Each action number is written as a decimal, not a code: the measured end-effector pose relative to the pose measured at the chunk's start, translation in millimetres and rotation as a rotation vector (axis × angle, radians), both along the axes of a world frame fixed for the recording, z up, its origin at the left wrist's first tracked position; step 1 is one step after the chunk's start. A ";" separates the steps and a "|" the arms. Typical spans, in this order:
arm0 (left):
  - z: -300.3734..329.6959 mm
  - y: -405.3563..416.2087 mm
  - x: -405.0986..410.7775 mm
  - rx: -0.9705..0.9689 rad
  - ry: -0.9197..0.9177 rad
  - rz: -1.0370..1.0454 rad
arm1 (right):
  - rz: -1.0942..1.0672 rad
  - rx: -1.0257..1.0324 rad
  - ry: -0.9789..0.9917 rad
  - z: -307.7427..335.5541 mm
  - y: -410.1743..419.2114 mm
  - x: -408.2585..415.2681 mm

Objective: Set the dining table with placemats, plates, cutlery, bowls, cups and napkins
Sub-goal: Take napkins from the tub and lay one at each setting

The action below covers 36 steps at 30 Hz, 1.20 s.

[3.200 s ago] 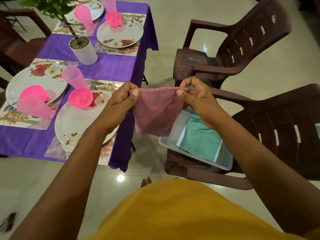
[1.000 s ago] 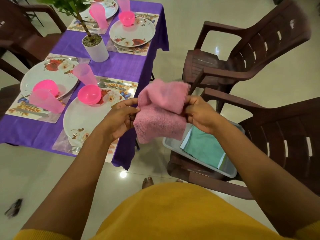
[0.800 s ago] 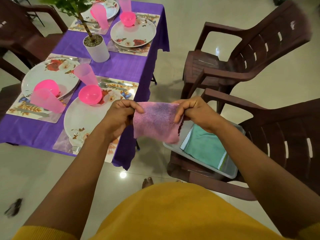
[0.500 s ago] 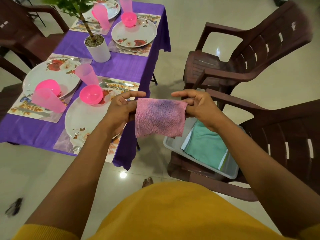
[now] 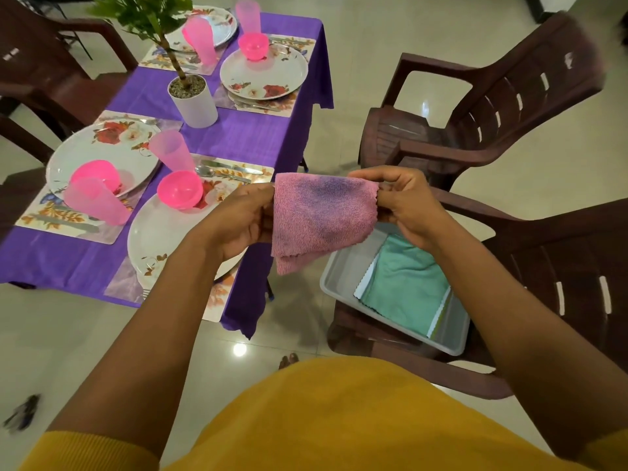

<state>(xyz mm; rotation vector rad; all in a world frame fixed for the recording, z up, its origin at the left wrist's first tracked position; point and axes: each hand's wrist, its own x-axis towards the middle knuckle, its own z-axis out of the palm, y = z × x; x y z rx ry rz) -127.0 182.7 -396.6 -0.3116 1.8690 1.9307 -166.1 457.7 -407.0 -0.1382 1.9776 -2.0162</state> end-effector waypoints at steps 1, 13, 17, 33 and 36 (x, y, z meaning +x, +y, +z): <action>0.3 -2.4 -1.7 0.020 0.036 -0.001 | -0.004 -0.011 0.018 2.0 0.9 -1.0; 7.6 -10.5 -10.1 -0.051 0.340 0.119 | 0.053 -0.018 0.136 18.5 8.9 -11.4; 8.2 -4.9 -8.1 -0.027 0.316 0.117 | 0.121 -0.012 0.146 25.1 11.6 -7.0; 5.0 -7.0 -2.2 0.141 0.308 -0.027 | 0.232 0.163 0.237 40.2 32.1 -5.9; 9.3 -1.8 -1.1 0.105 0.304 -0.037 | 0.268 0.173 0.257 40.2 34.3 -7.4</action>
